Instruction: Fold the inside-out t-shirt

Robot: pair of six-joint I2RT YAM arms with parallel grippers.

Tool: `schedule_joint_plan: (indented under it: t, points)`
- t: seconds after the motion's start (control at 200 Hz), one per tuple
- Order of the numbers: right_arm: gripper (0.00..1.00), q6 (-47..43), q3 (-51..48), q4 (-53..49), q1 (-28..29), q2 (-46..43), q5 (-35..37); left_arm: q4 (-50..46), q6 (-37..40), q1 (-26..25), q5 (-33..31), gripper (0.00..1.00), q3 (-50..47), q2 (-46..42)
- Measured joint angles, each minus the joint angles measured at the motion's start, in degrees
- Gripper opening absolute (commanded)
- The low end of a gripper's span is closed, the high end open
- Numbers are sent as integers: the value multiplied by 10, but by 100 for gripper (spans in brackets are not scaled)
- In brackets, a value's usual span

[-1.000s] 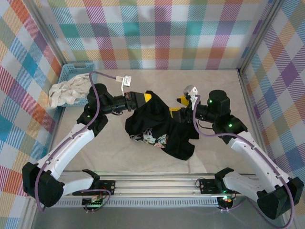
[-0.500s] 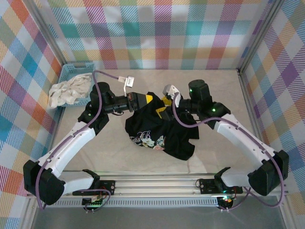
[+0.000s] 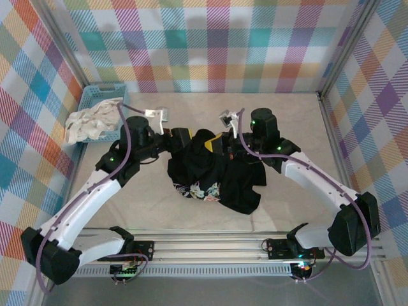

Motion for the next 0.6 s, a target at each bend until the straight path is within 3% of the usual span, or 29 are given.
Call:
schedule_joint_plan:
  t: [0.165, 0.335, 0.605]
  points:
    - [0, 70, -30, 73, -4, 0, 16, 14, -68, -15, 18, 62, -57, -30]
    - [0, 96, -45, 124, -4, -2, 27, 51, -136, -19, 55, 58, -86, 24]
    - [0, 129, -51, 171, -11, -25, 53, 144, -165, -37, 99, 17, -102, 87]
